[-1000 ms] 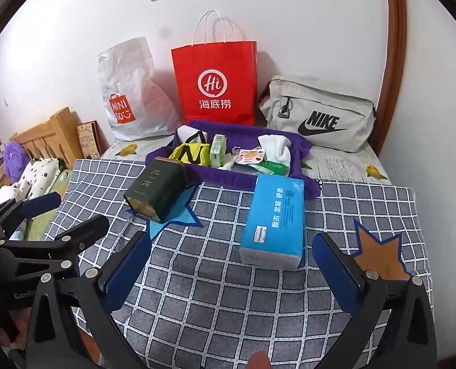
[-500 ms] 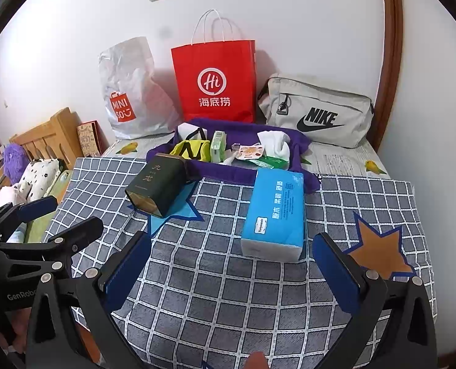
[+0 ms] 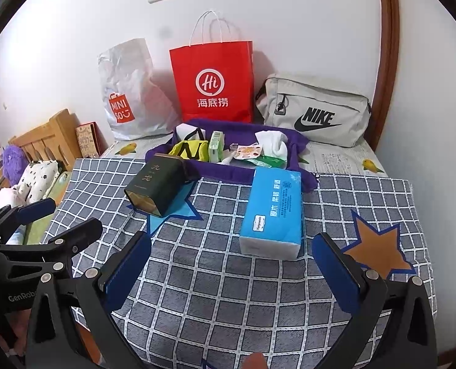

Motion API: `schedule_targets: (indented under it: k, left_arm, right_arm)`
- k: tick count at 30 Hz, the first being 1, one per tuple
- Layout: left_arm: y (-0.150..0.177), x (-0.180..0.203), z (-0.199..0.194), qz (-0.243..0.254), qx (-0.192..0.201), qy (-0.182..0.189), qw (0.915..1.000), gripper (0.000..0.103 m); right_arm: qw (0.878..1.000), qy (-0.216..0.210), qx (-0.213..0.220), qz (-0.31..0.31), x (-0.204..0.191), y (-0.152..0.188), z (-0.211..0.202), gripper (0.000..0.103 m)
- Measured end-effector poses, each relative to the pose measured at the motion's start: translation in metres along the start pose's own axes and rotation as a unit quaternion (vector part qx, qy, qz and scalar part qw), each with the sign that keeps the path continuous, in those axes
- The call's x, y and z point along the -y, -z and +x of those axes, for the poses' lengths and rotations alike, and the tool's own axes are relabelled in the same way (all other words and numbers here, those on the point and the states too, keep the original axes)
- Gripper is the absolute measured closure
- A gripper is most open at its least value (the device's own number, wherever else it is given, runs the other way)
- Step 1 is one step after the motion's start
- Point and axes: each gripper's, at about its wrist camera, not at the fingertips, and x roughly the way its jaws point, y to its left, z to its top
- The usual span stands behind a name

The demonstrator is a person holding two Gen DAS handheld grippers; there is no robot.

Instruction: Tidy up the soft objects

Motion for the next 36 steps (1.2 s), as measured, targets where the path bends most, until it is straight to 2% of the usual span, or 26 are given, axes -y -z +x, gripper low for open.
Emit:
schedule_targets:
  k: [36]
  left_arm:
    - [0.0,0.0002,-0.0039,0.002,0.001,-0.002,1.0,0.01]
  right_arm:
    - [1.0,-0.007,-0.001,0.01,0.003,0.0019,-0.003,0.0]
